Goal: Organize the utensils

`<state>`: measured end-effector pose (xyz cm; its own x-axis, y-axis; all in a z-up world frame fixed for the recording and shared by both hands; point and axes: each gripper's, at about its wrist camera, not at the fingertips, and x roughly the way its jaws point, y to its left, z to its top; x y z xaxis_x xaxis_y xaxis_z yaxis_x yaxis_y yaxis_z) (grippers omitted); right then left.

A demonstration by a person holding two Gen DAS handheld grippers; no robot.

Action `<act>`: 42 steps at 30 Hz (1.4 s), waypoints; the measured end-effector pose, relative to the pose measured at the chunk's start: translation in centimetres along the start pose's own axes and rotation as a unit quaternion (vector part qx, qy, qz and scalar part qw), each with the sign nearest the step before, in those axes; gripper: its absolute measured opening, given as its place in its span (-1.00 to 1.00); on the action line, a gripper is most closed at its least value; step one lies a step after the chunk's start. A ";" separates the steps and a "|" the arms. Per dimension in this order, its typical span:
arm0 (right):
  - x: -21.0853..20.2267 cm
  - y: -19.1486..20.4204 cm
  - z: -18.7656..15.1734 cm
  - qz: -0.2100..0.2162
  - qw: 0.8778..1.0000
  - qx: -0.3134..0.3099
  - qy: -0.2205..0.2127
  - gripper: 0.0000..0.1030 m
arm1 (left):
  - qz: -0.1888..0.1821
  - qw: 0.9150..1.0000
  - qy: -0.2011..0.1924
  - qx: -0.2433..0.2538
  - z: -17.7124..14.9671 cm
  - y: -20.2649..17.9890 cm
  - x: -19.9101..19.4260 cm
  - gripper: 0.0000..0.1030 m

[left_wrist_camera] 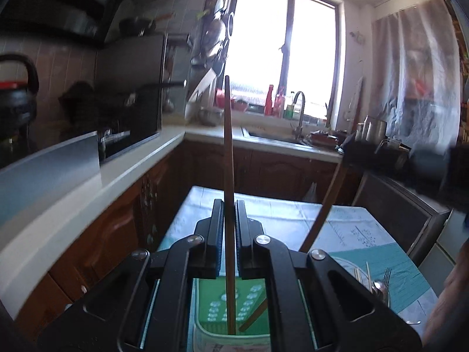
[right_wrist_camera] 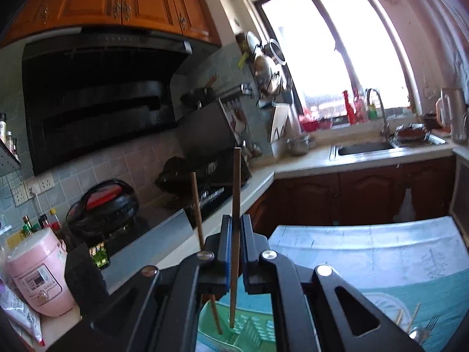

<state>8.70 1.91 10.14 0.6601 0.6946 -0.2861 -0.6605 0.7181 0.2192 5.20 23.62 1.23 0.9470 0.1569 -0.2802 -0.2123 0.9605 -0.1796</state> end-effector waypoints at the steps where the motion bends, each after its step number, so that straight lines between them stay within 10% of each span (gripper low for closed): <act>1: 0.8 0.1 -0.6 0.000 1.000 -0.005 0.016 -0.91 | 0.001 1.000 0.007 -0.005 -0.4 0.3 0.4 -0.90; 10: 5.2 0.3 -5.8 0.013 0.993 -0.017 0.120 -0.89 | 0.005 0.998 0.058 -0.006 -3.2 1.2 1.6 -0.87; 19: 4.8 -1.3 -7.6 0.033 0.986 0.017 0.160 -0.83 | 0.016 0.996 0.076 -0.038 -4.9 -0.1 -1.9 0.38; 24: 2.5 -2.5 -7.7 0.024 0.989 0.047 0.141 -0.39 | 0.022 0.997 0.076 -0.012 -5.4 -1.9 -3.8 0.39; 32: -1.0 -3.8 -8.9 -0.054 0.988 0.058 0.134 -0.37 | 0.044 0.990 0.113 0.072 -6.6 -6.9 -5.9 0.39; 42: -5.7 -8.4 -8.6 -0.106 0.977 0.089 0.163 -0.37 | -0.036 0.981 0.167 0.093 -7.1 -14.1 -8.4 0.39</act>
<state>7.44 -8.49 1.94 0.6064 0.4995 -0.6187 -0.4301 0.8605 0.2732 -1.45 7.17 -0.54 0.8199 0.0322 -0.5716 -0.0702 0.9965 -0.0446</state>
